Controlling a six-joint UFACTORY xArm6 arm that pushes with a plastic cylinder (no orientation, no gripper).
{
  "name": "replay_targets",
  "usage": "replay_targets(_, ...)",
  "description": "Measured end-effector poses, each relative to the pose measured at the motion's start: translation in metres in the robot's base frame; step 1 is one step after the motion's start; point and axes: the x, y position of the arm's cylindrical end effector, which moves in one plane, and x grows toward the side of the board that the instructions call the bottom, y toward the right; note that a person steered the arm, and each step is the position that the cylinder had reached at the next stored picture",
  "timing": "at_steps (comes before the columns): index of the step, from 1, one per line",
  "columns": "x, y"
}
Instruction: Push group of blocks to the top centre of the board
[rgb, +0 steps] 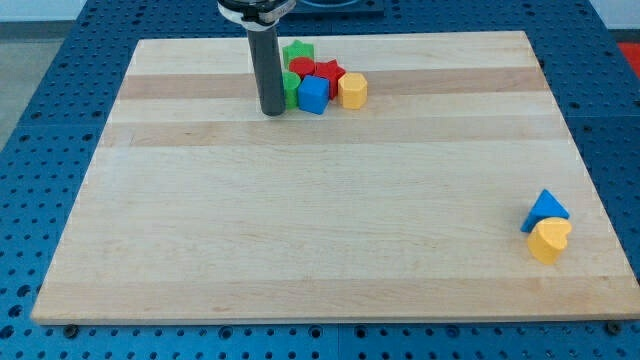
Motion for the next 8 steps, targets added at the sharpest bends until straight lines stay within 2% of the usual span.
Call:
replay_targets(1,0.059,0.028)
replay_targets(2,0.1,0.073)
replay_targets(3,0.074,0.122)
replay_targets(4,0.05,0.137)
replay_targets(5,0.041,0.115)
replay_targets(7,-0.021,0.075)
replay_targets(8,-0.034,0.073)
